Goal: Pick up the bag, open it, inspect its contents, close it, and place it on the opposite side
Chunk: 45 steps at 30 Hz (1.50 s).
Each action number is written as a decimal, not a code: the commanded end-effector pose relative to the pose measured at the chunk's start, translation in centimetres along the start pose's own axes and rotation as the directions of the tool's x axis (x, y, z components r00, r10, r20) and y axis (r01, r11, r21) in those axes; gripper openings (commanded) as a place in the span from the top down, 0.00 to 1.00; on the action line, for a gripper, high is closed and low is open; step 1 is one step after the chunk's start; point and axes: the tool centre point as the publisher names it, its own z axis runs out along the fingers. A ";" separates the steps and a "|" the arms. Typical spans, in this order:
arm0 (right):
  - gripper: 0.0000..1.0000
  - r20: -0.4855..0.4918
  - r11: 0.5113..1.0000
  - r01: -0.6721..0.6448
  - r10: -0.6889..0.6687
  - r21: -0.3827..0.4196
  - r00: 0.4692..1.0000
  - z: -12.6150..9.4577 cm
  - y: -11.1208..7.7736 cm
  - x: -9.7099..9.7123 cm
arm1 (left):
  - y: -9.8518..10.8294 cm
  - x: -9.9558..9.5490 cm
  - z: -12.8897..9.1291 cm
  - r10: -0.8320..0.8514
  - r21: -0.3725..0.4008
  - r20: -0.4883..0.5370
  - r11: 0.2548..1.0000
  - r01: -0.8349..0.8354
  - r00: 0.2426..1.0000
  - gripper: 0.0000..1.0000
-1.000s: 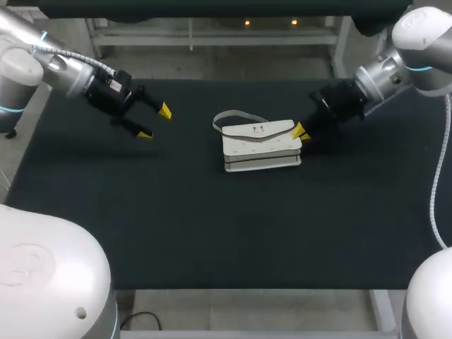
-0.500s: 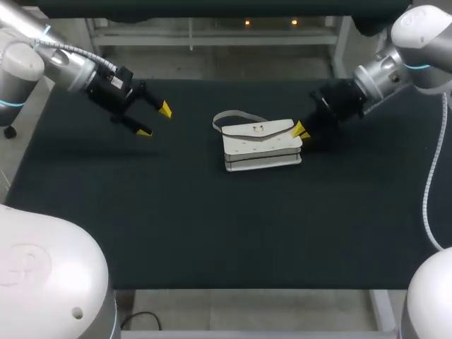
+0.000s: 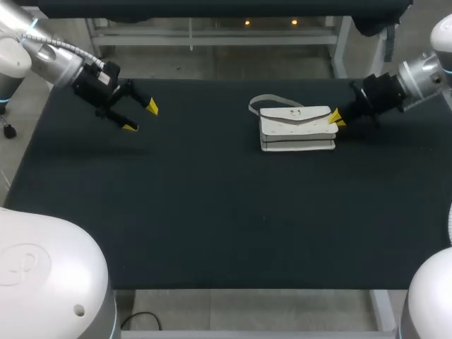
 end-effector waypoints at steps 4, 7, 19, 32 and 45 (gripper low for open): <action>1.00 -0.005 0.997 0.002 -0.002 -0.074 1.000 -2.9 0.7 -1.6 | -0.1 0.7 -0.9 0.026 -0.024 0.117 0.999 -0.024 0.993 0.00; 1.00 0.003 0.996 0.007 -0.007 -0.084 1.000 -4.0 1.3 -2.2 | 0.1 0.9 -1.3 0.036 -0.018 0.173 0.999 -0.033 0.984 0.00; 1.00 0.041 0.995 -0.011 0.016 -0.100 0.999 -7.9 3.6 -5.1 | 0.2 1.3 -2.2 0.065 -0.005 0.285 0.998 -0.066 0.956 0.00; 1.00 0.054 0.999 0.037 -0.036 -0.029 0.998 -12.3 6.2 -8.1 | 0.0 1.4 -3.2 0.092 -0.002 0.419 0.995 -0.101 0.903 0.00; 1.00 0.055 0.999 0.043 -0.042 -0.005 0.998 -12.4 6.5 -8.4 | -0.2 1.2 -3.5 0.085 -0.001 0.435 0.996 -0.095 0.896 0.00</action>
